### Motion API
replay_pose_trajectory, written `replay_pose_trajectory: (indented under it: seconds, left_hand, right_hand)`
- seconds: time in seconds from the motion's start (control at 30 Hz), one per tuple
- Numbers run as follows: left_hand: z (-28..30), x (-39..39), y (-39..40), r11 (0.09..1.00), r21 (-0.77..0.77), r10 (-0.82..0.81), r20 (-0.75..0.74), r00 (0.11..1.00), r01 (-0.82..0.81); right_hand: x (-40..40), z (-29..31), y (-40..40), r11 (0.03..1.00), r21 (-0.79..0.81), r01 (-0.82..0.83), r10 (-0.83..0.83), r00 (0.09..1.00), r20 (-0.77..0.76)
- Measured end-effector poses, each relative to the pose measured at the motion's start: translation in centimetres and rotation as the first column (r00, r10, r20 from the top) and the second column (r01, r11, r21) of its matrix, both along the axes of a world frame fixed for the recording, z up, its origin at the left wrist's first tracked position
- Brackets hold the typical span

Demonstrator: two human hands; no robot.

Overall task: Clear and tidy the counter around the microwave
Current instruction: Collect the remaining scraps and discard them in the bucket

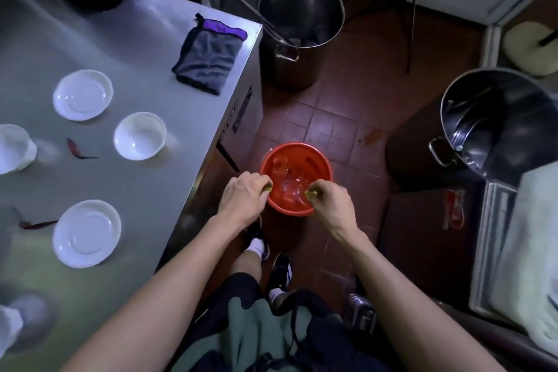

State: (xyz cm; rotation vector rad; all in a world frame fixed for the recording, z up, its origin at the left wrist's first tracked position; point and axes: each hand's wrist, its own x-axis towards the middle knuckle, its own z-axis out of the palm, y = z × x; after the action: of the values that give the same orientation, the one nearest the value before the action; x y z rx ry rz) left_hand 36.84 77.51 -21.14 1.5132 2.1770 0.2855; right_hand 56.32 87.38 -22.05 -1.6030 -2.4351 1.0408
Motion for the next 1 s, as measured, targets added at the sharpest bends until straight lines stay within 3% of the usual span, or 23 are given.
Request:
replay_pose_trajectory:
  seconds: [0.27, 0.6, 1.0]
  left_hand:
    - [-6.9, -3.2, 3.5, 0.991, -0.128, 0.043, 0.154, 0.987, -0.023]
    - [-17.3, -3.1, 10.0, 0.965, -0.263, 0.05, 0.211, 0.976, 0.008]
    - [-33.1, -0.3, 14.7, 0.924, -0.382, 0.102, 0.236, 0.966, -0.005]
  right_hand:
    - [-3.9, -5.8, 3.5, 0.992, -0.121, 0.029, -0.014, 0.992, 0.123]
    - [-3.2, -17.0, 6.5, 0.92, -0.291, 0.261, -0.228, 0.963, 0.142]
    - [-2.6, -34.1, 10.3, 0.924, -0.336, 0.181, -0.136, 0.979, 0.153]
